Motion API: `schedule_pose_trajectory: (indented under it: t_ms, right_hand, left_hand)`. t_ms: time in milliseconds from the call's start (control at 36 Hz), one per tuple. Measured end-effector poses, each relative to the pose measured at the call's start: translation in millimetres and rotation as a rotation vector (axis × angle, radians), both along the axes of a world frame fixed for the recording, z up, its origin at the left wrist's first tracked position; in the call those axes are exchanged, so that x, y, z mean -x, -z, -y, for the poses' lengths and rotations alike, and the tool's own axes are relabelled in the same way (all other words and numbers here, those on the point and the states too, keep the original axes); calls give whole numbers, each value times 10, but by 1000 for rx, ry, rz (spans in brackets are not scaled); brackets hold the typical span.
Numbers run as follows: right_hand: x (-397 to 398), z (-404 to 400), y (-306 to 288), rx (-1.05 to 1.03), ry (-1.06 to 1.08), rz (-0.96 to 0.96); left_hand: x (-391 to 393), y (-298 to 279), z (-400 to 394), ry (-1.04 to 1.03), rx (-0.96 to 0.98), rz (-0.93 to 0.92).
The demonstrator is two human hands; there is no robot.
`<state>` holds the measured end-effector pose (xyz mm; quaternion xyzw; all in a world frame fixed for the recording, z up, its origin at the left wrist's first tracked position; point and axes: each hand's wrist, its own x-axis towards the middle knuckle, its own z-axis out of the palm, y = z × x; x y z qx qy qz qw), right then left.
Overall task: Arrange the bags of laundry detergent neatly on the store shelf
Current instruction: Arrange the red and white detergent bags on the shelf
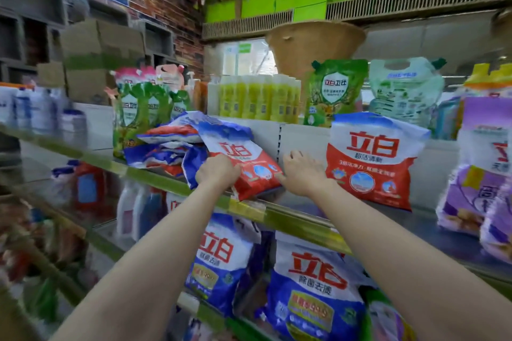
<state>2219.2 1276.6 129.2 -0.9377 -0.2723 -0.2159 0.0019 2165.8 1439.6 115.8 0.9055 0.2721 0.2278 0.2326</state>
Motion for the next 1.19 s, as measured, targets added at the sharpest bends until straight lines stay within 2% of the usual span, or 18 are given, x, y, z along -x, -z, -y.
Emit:
schedule_pose_trajectory:
  t_ms: [111,278,417,500,556,611,667,778,944,1028,1083,1194]
  right_hand:
    - [-232,-126,29,-35,36,-51]
    - [-517,-192,151,-274,85,-242]
    - [-605,-64,224,-546,104,-372]
    - [-627,91,208,-791,49,-491]
    - [-642,209,203,-1074,-29,-590]
    - [-663,378,225,-1337,-138,-786]
    - [-616,559,209,-1455,-226,-878]
    - [-553,930,133,-1471,-247,-733]
    - [-651,1471,92,-1375,-20,-366]
    - [-701,1599,116,-1370,22,-301]
    - [-780,1652,154,-1290,143,-257]
    - [-1007,1733,314,-1208,270,-230]
  left_hand:
    - [-182,-2,-82,-8,303,119]
    - [-384,-30,-61,11,386,390]
    - [-473,-70,51,90,554,673]
    - [-501,-139,106,167,635,778]
    - [-531,-185,163,225,661,796]
    - [-567,-213,266,299,715,793]
    - [-633,-231,382,368,775,783]
    - [-857,-257,652,443,775,750]
    - [-1475,-160,964,443,762,551]
    - [-1655,-89,1117,439,785,473]
    - [-1697,-47,1238,434,796,441]
    - [-1658,-9,1416,432,716,388]
